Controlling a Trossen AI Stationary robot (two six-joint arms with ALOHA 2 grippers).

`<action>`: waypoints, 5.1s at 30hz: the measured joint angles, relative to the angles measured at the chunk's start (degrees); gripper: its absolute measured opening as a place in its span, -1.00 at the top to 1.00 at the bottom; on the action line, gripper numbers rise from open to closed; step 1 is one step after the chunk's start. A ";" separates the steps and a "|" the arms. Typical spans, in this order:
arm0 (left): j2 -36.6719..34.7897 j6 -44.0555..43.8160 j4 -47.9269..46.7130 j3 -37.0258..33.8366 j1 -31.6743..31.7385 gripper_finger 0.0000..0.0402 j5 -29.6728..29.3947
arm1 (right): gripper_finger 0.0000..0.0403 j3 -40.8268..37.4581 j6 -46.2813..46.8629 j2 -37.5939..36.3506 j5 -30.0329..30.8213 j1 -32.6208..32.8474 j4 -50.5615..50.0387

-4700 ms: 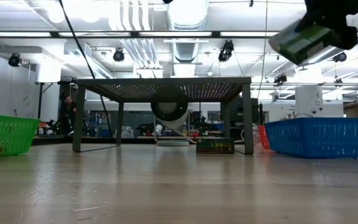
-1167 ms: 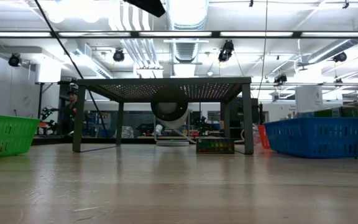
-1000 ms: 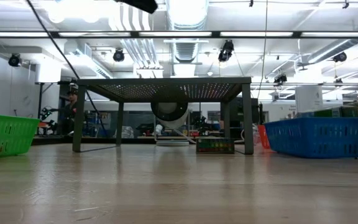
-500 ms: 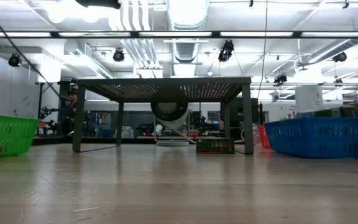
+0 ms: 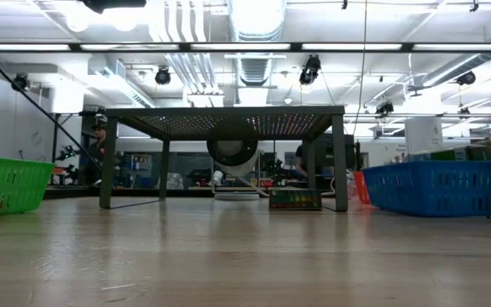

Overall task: Pick & Place Office Desk Supplies
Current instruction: Put the yellow crayons into the blue bin

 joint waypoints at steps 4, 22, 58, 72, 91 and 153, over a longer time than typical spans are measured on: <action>-0.03 -0.02 -0.66 0.00 0.00 -0.04 -0.38 | 0.25 5.19 2.63 5.73 5.60 0.12 -0.02; -0.04 -0.21 -2.17 -5.20 0.00 -0.04 -0.66 | 0.27 18.40 9.76 15.20 7.38 0.07 -1.46; -14.08 13.97 19.70 -12.59 0.04 -0.04 33.10 | 0.32 18.29 22.63 17.95 3.71 2.28 -0.46; -14.03 12.96 17.35 -12.35 0.04 -0.04 29.90 | 0.34 18.29 22.71 17.97 3.73 2.26 -0.48; -14.02 13.07 7.54 -12.36 0.05 -0.04 29.81 | 0.33 18.29 22.31 17.97 3.71 2.26 -0.07; -13.80 12.98 -7.03 -12.37 0.07 -0.04 29.83 | 0.24 18.59 46.48 35.41 -2.60 -10.50 -0.42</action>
